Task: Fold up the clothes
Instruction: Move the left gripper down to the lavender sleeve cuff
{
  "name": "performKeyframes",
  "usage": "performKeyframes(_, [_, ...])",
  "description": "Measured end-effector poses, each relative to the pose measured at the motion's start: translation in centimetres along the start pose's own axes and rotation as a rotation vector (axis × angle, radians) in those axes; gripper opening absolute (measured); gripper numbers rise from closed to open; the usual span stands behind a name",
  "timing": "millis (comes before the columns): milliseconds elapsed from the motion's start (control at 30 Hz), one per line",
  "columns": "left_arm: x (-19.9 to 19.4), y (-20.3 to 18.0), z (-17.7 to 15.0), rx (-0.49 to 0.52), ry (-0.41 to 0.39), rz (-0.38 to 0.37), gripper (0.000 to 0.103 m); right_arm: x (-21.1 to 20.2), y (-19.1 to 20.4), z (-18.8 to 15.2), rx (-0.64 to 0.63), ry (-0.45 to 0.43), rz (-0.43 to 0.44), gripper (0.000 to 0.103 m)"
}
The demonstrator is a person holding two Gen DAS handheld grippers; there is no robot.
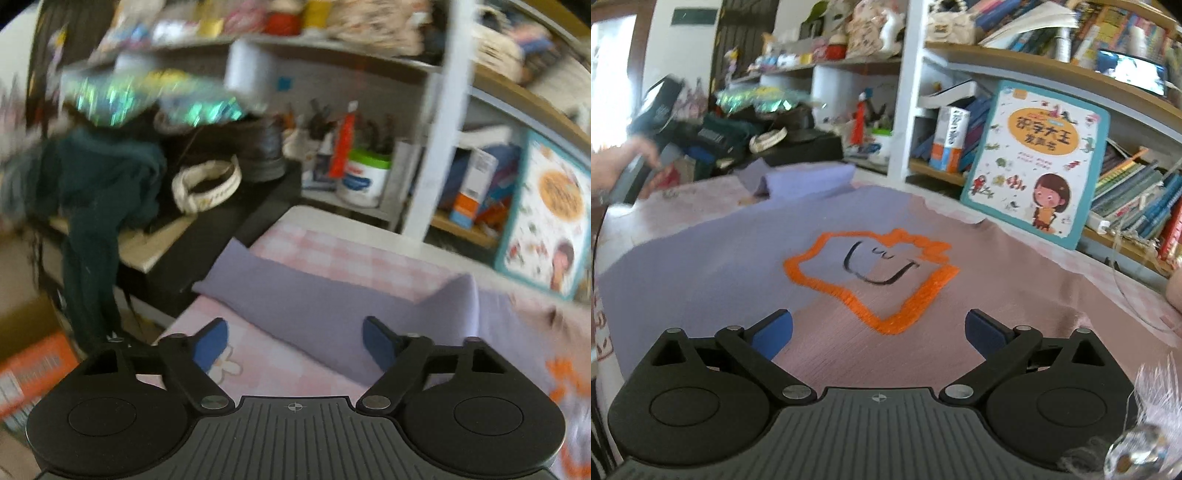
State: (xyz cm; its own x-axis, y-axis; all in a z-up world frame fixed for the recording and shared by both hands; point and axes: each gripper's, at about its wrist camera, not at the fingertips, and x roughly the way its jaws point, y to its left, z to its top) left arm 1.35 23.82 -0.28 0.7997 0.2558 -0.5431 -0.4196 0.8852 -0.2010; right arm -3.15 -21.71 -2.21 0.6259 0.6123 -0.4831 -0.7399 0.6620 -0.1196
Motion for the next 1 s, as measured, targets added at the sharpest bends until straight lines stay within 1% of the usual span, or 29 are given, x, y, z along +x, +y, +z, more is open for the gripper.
performKeyframes(67, [1.3,0.6,0.8,-0.042,0.012,0.007,0.068,0.1,0.1,0.0,-0.002,0.005,0.004,0.1])
performKeyframes(133, [2.7,1.1,1.6,-0.063,0.028,0.028,0.068,0.2,0.1,0.0,-0.002,0.008,0.007,0.1])
performKeyframes(233, [5.0,1.9,2.2,-0.098,0.067,0.068,0.068,0.1,-0.5,-0.1,0.034,0.006,0.006,0.1])
performKeyframes(300, [6.1,2.7,2.2,-0.148,0.089,0.086,0.067,0.1,-1.0,-0.1,0.067,0.005,0.002,0.1])
performKeyframes(333, [6.6,2.9,2.2,-0.17,0.095,0.086,0.066,0.1,-1.2,-0.1,0.081,0.005,0.002,0.1])
performKeyframes(400, [6.9,3.0,2.3,-0.184,0.077,0.093,0.063,0.1,-1.6,-0.1,0.105,0.004,0.002,0.1])
performKeyframes(433, [7.0,3.0,2.4,-0.199,0.075,0.088,0.058,0.1,-1.7,-0.1,0.112,0.005,0.005,0.1])
performKeyframes(467, [7.2,3.1,2.5,-0.225,0.074,0.07,0.047,0.1,-1.8,-0.2,0.117,0.007,0.008,0.1])
performKeyframes(500, [7.4,3.3,2.5,-0.268,0.075,0.037,0.042,0.2,-1.8,-0.2,0.118,0.01,0.011,0.1])
performKeyframes(533, [7.6,3.6,2.5,-0.309,0.075,0.005,0.039,0.3,-1.8,-0.1,0.118,0.013,0.012,0.1])
performKeyframes(600, [7.8,3.7,2.2,-0.367,0.069,-0.042,0.039,0.3,-1.8,-0.1,0.119,0.019,0.011,0.1])
performKeyframes(700, [7.7,2.9,1.8,-0.352,0.062,-0.044,0.039,0.4,-1.8,-0.2,0.123,0.022,0.008,0.1])
performKeyframes(767, [7.7,2.5,1.8,-0.362,0.089,-0.091,0.039,0.4,-1.8,-0.2,0.128,0.025,0.006,0.1])
performKeyframes(800, [7.7,2.1,1.8,-0.347,0.1,-0.102,0.039,0.4,-1.9,-0.2,0.13,0.027,0.005,0.1])
performKeyframes(867, [7.7,1.4,1.8,-0.297,0.095,-0.077,0.039,0.5,-1.9,-0.2,0.132,0.032,0.004,0.1])
performKeyframes(933, [8.0,1.4,1.8,-0.288,0.085,-0.066,0.038,0.5,-1.8,-0.2,0.127,0.034,0.001,0.1])
performKeyframes(1000, [8.3,1.3,1.9,-0.274,0.081,-0.042,0.029,0.5,-1.8,-0.2,0.121,0.033,-0.002,0.1])
